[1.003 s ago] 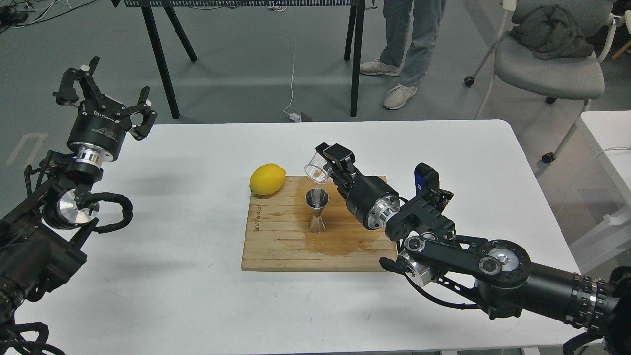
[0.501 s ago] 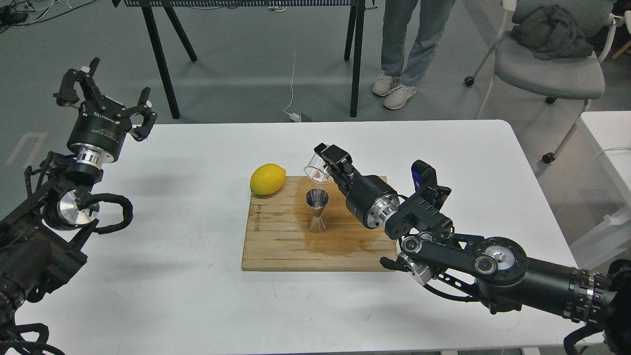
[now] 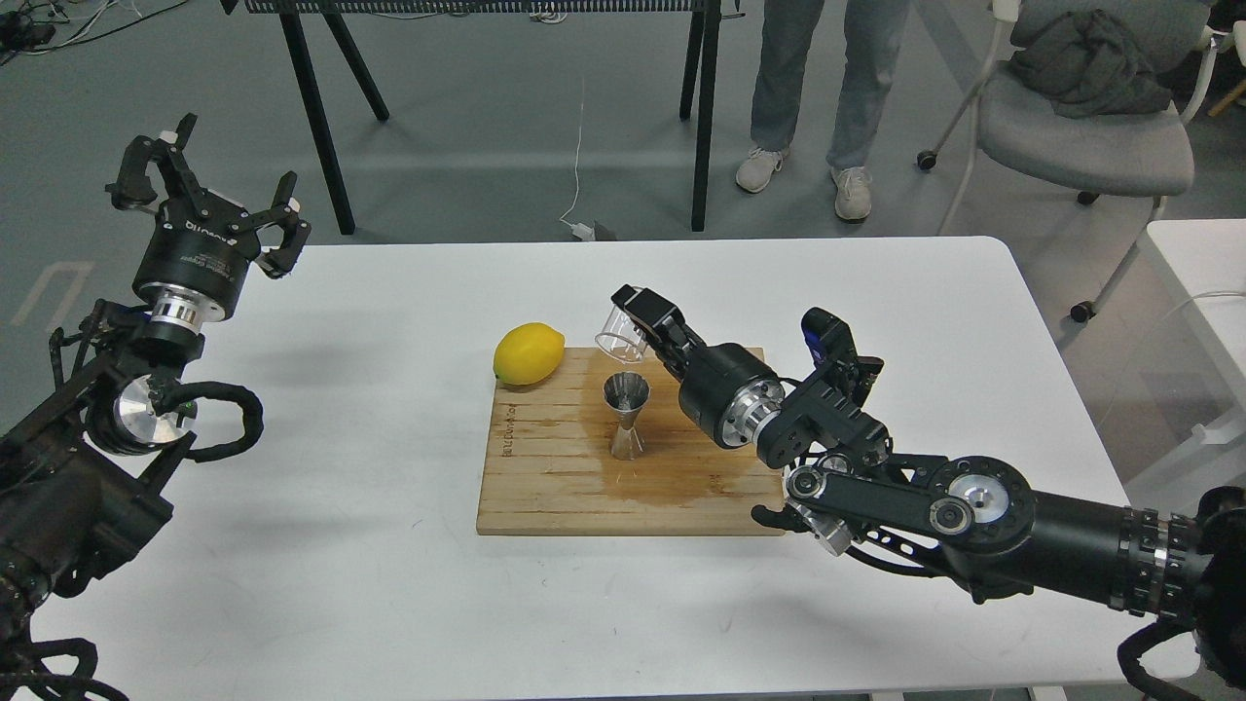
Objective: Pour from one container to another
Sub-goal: 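Tilt the glass cup with the right gripper to pour into the jigger, then raise the glass cup upright and carry it back beside the board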
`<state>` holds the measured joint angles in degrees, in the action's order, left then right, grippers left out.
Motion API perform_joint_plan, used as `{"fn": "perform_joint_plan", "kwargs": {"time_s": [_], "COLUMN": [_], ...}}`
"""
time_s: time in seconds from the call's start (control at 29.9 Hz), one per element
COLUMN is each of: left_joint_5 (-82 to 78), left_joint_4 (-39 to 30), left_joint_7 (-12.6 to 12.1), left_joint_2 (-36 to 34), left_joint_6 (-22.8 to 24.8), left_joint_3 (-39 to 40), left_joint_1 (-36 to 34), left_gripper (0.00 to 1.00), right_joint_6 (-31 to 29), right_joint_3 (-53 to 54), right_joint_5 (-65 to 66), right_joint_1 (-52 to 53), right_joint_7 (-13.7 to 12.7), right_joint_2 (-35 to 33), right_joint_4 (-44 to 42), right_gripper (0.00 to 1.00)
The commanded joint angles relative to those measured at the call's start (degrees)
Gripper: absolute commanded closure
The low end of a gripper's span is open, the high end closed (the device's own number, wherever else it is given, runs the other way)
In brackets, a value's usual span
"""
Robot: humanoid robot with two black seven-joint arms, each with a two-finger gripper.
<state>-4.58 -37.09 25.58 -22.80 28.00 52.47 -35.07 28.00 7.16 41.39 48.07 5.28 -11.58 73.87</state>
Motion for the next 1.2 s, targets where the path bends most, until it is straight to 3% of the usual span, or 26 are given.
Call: {"fn": "perform_joint_plan", "kwargs": {"time_s": [0.0, 0.2, 0.37, 0.7, 0.87, 1.07, 1.17], "left_joint_5": [-0.08, 0.01, 0.01, 0.01, 0.01, 0.01, 0.01], "left_joint_4": [0.00, 0.00, 0.00, 0.00, 0.00, -0.09, -0.09], "left_joint_7": [0.00, 0.09, 1.84, 1.76, 1.67, 1.49, 1.40], "left_joint_2": [0.04, 0.30, 0.30, 0.13, 0.30, 0.39, 0.39], "left_joint_6": [0.00, 0.00, 0.00, 0.00, 0.00, 0.00, 0.00], "left_joint_3": [0.08, 0.44, 0.00, -0.18, -0.18, -0.18, -0.18], "left_joint_1": [0.00, 0.00, 0.00, 0.18, 0.09, -0.18, -0.35], "left_gripper": [0.00, 0.00, 0.00, 0.00, 0.00, 0.00, 0.00], "right_joint_6": [0.00, 0.00, 0.00, 0.00, 0.00, 0.00, -4.17], "right_joint_3": [-2.50, -3.73, -4.26, -2.24, 3.11, 18.12, 26.04], "right_joint_5": [1.32, 4.22, 4.40, 3.26, 1.86, -9.20, -15.35], "right_joint_1": [0.36, 0.27, 0.36, 0.18, -0.96, -7.01, -10.27], "right_joint_7": [0.09, 0.61, 0.88, 0.61, 0.08, -0.18, -1.23], "right_joint_2": [-0.02, -0.46, -0.37, -3.27, -5.64, -8.28, -9.25], "right_joint_4": [0.14, 0.05, 0.14, 0.58, 0.66, 4.88, 5.15], "right_gripper": [0.67, 0.67, 0.67, 0.67, 0.66, 0.66, 0.66]}}
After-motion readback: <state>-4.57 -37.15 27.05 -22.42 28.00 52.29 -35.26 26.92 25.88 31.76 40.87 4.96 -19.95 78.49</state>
